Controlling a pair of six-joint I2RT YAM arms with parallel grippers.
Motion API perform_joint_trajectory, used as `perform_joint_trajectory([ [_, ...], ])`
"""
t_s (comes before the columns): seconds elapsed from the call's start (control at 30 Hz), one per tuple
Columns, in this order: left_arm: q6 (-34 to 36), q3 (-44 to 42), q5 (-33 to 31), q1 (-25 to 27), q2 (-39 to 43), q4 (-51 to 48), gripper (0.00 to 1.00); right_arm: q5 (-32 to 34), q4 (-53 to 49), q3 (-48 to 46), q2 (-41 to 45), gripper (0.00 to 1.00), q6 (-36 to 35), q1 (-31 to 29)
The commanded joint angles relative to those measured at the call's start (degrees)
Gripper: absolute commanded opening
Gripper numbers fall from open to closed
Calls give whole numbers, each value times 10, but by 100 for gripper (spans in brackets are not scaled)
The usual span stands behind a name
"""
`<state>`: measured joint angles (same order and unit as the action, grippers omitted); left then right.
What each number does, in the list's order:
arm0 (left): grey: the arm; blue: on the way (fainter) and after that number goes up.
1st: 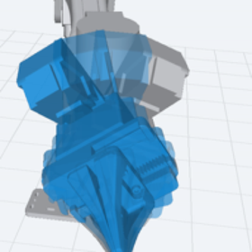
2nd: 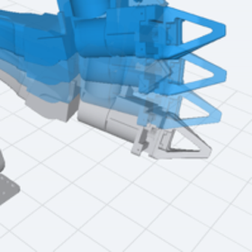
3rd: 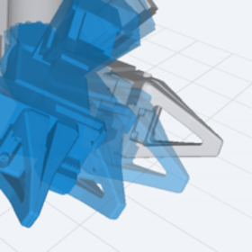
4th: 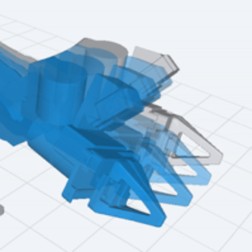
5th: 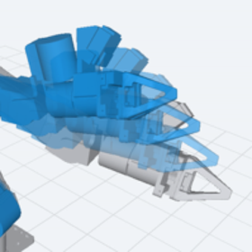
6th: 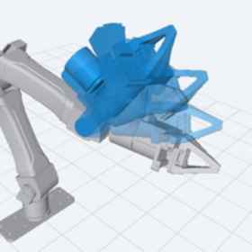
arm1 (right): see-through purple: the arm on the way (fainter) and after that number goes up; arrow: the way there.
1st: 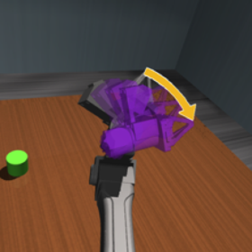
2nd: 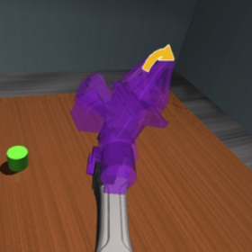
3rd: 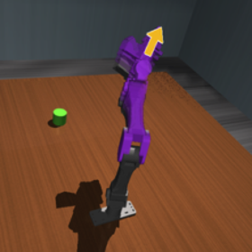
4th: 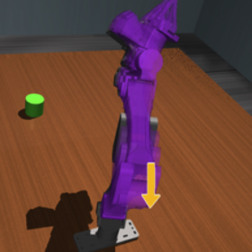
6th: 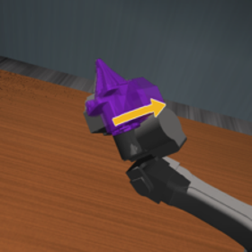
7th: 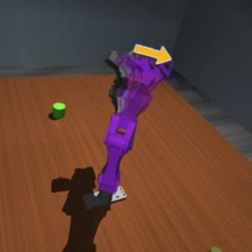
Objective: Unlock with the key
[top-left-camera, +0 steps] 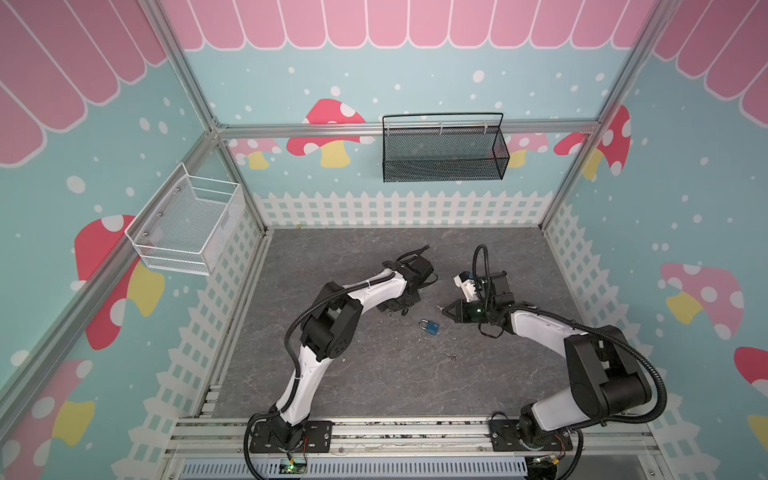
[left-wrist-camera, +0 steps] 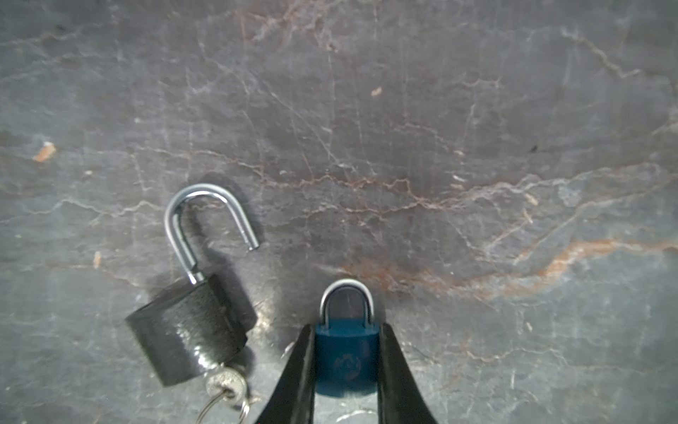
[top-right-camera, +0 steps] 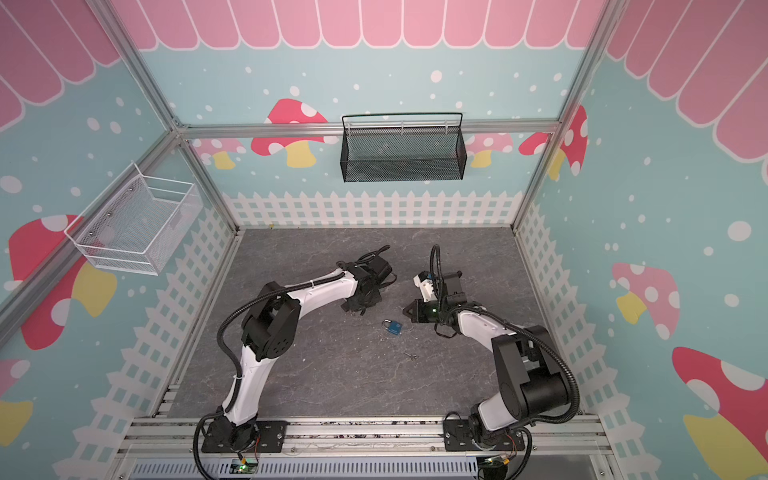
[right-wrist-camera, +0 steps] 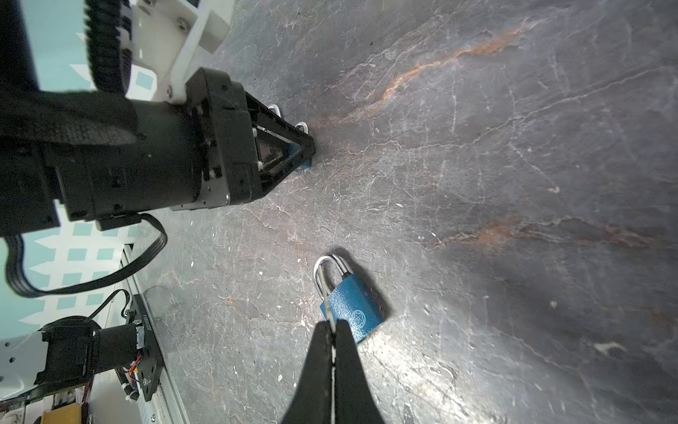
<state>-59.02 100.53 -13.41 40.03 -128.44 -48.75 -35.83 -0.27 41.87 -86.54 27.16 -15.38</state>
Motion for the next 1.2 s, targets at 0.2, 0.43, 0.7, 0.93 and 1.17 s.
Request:
perform_joint_trajectory([
  [0.2, -108, -65, 17, 8, 151, 80, 0, 44, 69, -44, 50, 0, 68, -57],
  [0.43, -194, -161, -5, 32, 255, 143, 0, 142, 216, -83, 79, 0, 187, -152],
  [0.7, -221, -196, -101, 69, 323, 124, 0, 214, 336, -110, 107, 0, 221, -203],
  [0.93, -224, -193, -142, 82, 343, 109, 0, 232, 356, -111, 120, 0, 226, -225],
  [1.17, -224, -191, -134, 84, 350, 109, 0, 235, 360, -90, 116, 0, 222, -230],
])
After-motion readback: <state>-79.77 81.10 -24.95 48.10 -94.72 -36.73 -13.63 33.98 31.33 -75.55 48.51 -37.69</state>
